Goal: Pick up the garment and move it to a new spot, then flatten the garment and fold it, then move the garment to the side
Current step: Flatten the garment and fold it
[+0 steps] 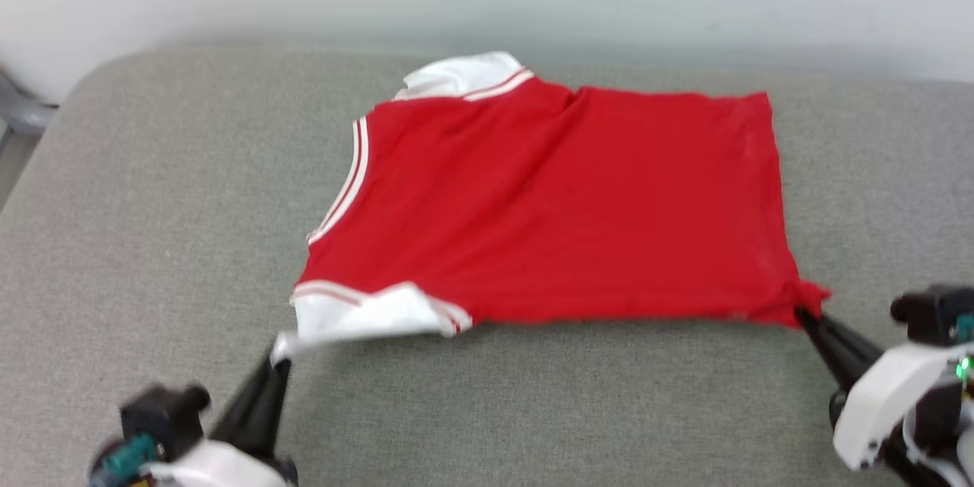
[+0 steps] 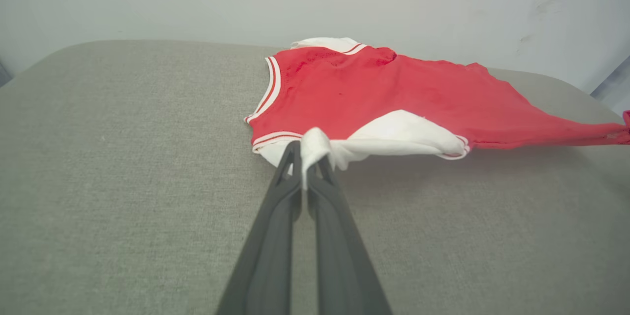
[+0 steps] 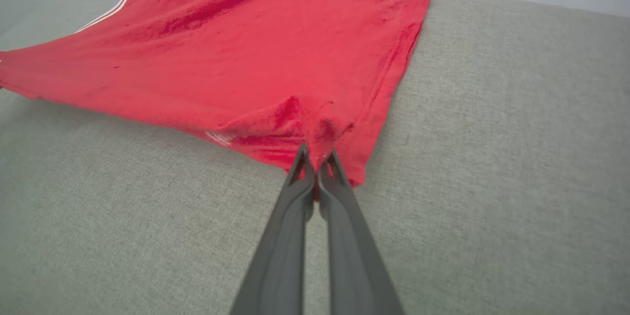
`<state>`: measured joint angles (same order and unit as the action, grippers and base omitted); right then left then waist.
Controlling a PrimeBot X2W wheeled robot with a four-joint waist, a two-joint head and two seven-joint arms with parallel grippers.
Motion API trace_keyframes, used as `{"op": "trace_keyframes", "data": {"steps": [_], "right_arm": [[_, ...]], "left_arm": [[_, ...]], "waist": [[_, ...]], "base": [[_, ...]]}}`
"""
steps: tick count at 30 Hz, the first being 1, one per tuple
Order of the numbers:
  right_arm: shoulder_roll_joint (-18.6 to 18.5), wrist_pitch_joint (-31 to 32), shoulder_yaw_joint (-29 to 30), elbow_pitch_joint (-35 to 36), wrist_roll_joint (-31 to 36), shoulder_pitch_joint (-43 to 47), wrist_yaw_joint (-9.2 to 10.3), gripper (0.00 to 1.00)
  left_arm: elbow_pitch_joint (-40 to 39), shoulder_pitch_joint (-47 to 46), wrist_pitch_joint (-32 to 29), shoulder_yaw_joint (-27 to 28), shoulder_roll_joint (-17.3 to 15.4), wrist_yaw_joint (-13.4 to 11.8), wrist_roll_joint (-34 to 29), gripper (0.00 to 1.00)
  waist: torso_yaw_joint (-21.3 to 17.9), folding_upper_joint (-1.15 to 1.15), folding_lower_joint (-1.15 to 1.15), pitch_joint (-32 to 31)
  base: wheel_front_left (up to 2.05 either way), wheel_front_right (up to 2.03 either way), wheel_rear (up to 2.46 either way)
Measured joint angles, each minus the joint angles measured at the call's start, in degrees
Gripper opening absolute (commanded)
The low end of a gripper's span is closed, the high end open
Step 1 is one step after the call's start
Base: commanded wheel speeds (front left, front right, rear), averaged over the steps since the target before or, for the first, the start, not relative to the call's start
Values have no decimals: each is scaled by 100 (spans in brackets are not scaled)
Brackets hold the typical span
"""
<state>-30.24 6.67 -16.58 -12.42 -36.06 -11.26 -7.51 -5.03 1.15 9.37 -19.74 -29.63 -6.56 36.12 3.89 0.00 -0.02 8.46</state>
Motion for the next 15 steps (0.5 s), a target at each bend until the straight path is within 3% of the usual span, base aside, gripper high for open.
{"op": "trace_keyframes", "data": {"steps": [15], "right_arm": [[236,442,544,485,263,1903,-1,0]], "left_arm": [[59,1747,-487,-236,3,158,1018,0]], "waist": [[-184,0,1,-744]], "base": [[0,0,0]]}}
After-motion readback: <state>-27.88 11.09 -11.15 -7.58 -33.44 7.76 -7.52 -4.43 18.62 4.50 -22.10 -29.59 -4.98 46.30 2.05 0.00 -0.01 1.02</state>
